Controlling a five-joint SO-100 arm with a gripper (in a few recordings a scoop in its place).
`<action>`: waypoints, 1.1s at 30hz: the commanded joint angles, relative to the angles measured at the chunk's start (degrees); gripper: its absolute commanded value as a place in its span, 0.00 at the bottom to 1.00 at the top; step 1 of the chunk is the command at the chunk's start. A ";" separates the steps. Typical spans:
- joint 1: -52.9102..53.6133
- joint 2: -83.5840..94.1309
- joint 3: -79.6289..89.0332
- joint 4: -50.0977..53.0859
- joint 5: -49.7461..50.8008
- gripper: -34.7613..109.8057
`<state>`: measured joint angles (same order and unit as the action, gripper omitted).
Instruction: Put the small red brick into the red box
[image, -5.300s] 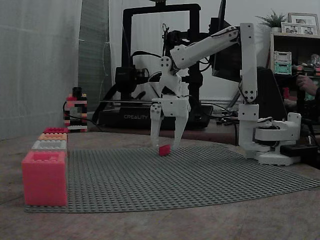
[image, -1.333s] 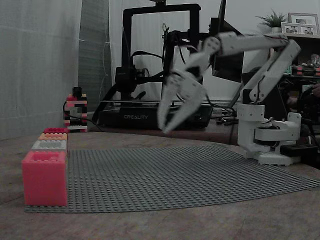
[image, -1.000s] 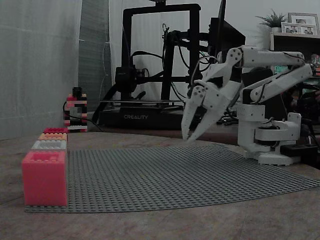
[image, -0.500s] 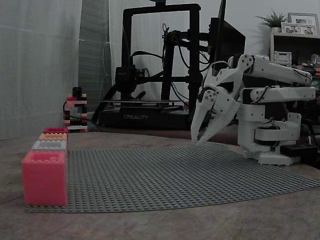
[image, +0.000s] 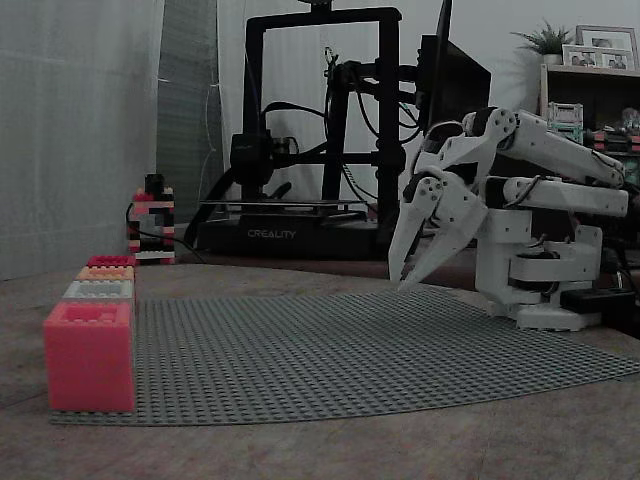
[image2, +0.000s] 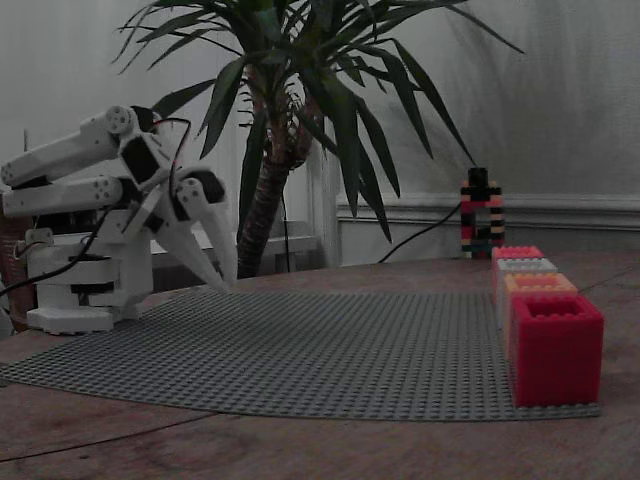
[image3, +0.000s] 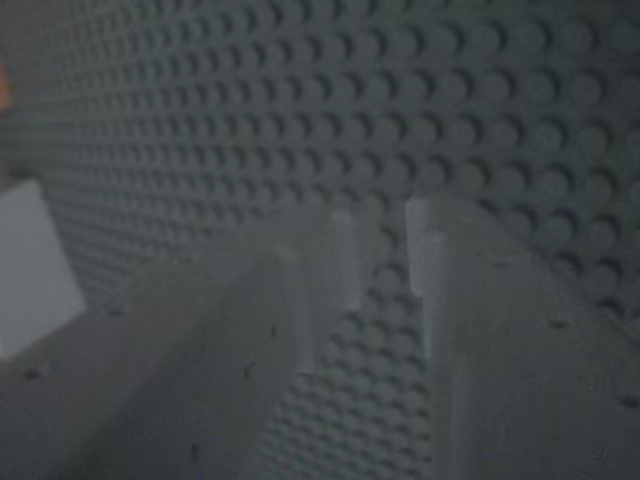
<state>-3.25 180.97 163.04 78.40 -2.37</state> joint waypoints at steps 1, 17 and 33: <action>-1.85 2.37 0.26 1.58 -0.09 0.24; -1.85 3.52 0.44 2.37 0.70 0.24; -1.85 3.52 0.44 2.37 0.88 0.24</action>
<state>-4.22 183.87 163.83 79.37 -1.58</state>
